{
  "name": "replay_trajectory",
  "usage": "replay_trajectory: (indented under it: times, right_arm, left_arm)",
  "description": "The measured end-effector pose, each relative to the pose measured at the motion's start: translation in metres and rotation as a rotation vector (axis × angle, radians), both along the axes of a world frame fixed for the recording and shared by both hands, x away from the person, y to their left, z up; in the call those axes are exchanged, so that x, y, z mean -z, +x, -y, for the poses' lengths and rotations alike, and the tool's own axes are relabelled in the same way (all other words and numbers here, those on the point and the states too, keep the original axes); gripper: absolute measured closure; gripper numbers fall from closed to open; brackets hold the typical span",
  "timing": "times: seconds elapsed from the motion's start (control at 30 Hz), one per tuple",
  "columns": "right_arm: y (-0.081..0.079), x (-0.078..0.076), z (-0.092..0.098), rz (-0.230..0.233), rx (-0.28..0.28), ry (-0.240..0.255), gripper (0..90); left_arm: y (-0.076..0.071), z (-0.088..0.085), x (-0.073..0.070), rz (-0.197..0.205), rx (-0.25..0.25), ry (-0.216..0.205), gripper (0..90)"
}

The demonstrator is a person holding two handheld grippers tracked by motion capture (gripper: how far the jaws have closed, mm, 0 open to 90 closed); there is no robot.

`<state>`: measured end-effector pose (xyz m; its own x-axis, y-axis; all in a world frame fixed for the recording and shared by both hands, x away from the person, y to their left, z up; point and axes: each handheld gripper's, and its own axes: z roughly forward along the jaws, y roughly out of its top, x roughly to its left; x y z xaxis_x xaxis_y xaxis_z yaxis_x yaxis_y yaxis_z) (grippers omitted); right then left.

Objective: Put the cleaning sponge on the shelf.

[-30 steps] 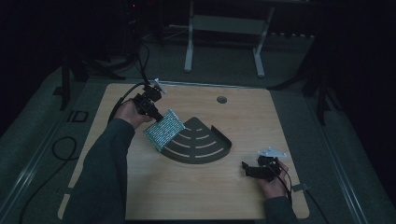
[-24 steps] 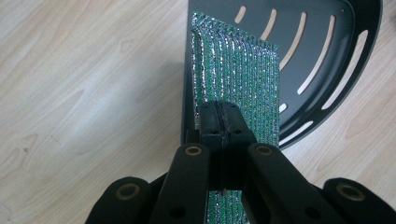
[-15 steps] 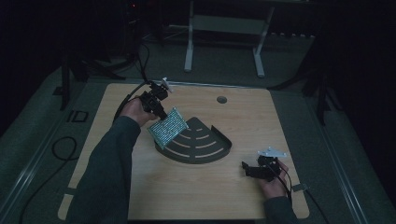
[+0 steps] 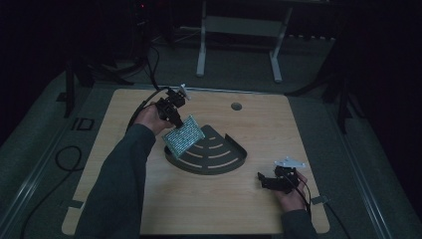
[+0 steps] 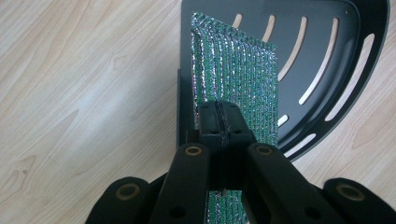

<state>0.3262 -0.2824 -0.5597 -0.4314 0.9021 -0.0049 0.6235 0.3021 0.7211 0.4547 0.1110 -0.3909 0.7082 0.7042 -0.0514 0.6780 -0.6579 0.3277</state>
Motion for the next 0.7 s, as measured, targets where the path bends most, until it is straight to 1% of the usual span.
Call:
replay_trajectory:
  times: [0.07,0.23,0.53,0.7]
  right_arm:
    - [0.000,0.000,0.000,0.000,0.000,0.000,12.3]
    - [0.000,0.000,0.000,0.000,0.000,0.000,12.4]
    - [0.000,0.000,0.000,0.000,-0.001,0.000,12.3]
    - [0.000,0.000,0.000,0.000,-0.002,0.000,12.3]
  left_arm:
    - [0.000,0.001,0.000,-0.001,0.003,0.001,90.0]
    - [0.001,0.007,0.002,0.016,0.011,0.016,90.0]
    - [0.005,0.015,0.006,0.014,0.014,0.041,90.0]
    - [0.006,0.018,0.008,0.012,0.015,0.041,90.0]
